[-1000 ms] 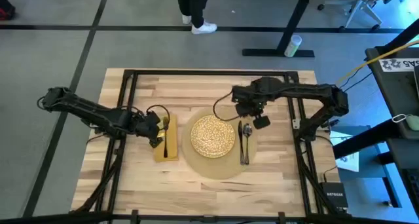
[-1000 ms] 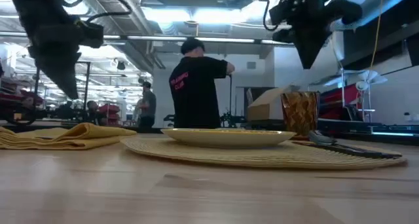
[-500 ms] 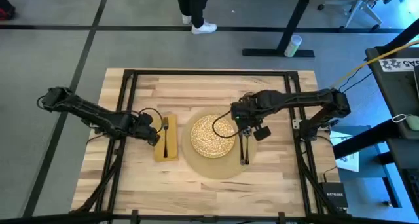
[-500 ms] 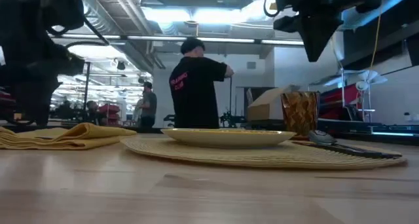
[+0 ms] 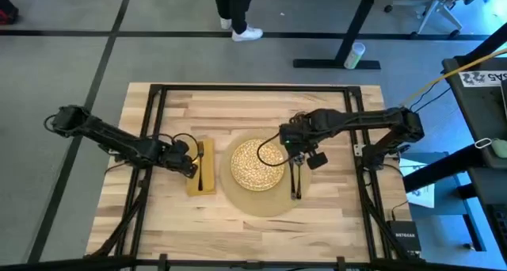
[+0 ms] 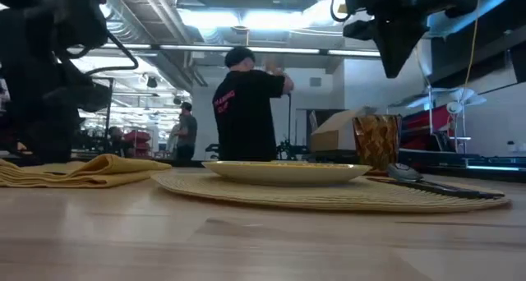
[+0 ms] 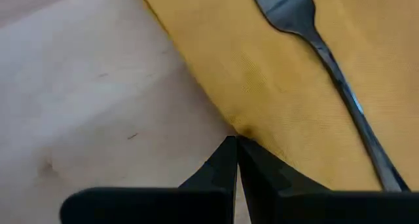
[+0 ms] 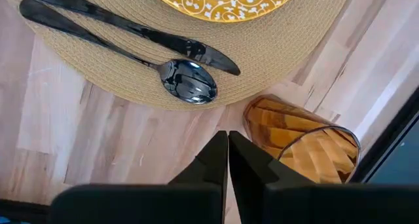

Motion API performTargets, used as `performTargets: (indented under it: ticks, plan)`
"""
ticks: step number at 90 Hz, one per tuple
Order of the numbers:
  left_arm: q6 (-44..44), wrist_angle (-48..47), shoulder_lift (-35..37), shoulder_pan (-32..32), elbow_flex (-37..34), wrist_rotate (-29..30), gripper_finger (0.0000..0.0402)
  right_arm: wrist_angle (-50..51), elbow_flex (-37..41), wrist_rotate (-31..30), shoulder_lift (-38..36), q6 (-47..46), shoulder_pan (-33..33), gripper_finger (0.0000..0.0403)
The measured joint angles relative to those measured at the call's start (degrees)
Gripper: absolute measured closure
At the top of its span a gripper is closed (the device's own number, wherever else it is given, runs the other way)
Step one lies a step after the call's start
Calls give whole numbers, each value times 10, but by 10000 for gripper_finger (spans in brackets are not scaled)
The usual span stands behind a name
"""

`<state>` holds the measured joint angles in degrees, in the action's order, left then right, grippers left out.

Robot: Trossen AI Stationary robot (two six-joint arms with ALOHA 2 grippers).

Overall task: Set table place
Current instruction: Adjust the yellow table napkin

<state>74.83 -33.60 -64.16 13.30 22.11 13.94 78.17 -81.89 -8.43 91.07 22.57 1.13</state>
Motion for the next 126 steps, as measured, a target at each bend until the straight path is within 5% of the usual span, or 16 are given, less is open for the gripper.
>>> performTargets:
  ticks: [76,126]
  plan:
    - [-53,83,-10,-40,-3,10,402,10,0,0,0,0,0,403]
    - [35,44,-9,74,14,-43,402,15,0,0,0,2,0,403]
